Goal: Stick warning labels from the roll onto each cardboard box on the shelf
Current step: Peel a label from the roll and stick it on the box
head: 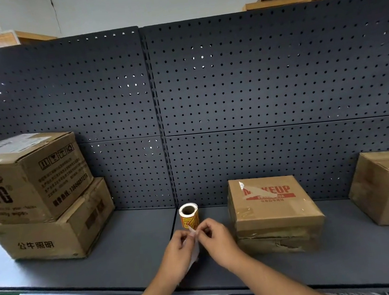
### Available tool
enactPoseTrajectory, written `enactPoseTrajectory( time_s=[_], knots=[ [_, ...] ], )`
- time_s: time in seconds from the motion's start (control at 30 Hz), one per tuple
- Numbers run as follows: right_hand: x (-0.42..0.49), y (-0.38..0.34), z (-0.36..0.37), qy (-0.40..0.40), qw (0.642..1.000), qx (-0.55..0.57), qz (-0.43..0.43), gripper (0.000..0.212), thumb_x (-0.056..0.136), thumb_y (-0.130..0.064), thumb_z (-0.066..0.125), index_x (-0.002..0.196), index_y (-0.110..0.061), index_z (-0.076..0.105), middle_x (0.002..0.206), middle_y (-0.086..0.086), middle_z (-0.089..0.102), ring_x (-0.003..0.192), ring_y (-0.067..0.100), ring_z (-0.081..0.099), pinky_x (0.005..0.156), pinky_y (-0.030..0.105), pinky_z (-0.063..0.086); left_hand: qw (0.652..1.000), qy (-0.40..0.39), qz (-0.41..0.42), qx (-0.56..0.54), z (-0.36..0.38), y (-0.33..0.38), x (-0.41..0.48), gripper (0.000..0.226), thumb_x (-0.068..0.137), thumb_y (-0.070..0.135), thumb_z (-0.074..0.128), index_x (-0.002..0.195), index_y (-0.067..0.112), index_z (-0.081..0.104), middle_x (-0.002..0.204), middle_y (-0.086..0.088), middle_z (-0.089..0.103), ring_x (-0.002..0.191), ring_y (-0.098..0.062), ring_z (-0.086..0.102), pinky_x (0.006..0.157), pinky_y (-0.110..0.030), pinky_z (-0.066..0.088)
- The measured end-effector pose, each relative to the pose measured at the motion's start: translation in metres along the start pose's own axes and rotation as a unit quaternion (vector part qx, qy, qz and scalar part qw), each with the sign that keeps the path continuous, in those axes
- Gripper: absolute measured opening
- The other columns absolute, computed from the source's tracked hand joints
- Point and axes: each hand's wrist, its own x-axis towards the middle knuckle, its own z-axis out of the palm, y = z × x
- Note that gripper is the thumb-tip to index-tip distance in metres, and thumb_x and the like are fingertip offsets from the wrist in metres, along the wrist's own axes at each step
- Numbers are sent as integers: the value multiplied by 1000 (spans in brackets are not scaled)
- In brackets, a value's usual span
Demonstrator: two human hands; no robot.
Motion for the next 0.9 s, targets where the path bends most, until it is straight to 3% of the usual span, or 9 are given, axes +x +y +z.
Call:
enactPoseTrajectory(
  time_s=[0.23, 0.37, 0.47, 0.57, 0.77, 0.9],
  knots=[
    [0, 2, -1, 42, 998, -4, 35, 5, 96, -16, 64, 92, -18, 66, 82, -2, 69, 77, 12, 64, 70, 27, 51, 999, 26, 2, 25, -7, -6, 3, 14, 106, 23, 57, 98, 15, 65, 89, -1, 69, 81, -12, 62, 72, -24, 47],
    [-1, 4, -1, 70, 996, -29, 38, 6, 96, -15, 62, 91, -16, 65, 77, -5, 66, 70, 7, 59, 61, 16, 43, 998, 51, -21, 20, -9, -9, 2, 4, 104, 14, 59, 104, 17, 59, 99, -2, 71, 93, -19, 66, 76, -27, 50],
    [-4, 5, -1, 70, 996, -41, 28, 4, 96, -13, 61, 94, -16, 63, 77, -4, 67, 70, 9, 60, 61, 18, 43, 998, 59, -10, 13, -7, -7, 0, 18, 102, 2, 57, 106, 19, 57, 104, -2, 70, 97, -15, 65, 77, -21, 47],
    [-6, 4, -1, 50, 998, -38, 15, 15, 97, -7, 58, 99, -22, 58, 80, -5, 67, 72, 9, 61, 66, 24, 46, 998, 33, 10, 51, -5, -7, 1, 26, 100, -5, 53, 98, 17, 66, 106, 2, 70, 100, -14, 65, 76, -11, 47],
    [-6, 4, -2, 13, 998, -65, -20, 23, 96, 0, 56, 93, -15, 73, 92, -8, 71, 83, 4, 63, 73, 19, 48, 996, 25, 9, 83, -2, -2, 4, 27, 100, 7, 56, 100, 25, 76, 98, 6, 76, 69, -4, 61, 62, -16, 45],
    [-9, 2, -4, 32, 998, -61, -9, 23, 94, -5, 58, 96, -16, 78, 97, -6, 75, 90, 5, 67, 79, 22, 54, 994, 26, 5, 106, -6, -2, 4, 22, 96, 12, 62, 104, 24, 79, 103, 12, 75, 89, -3, 67, 78, -20, 51]
  ],
)
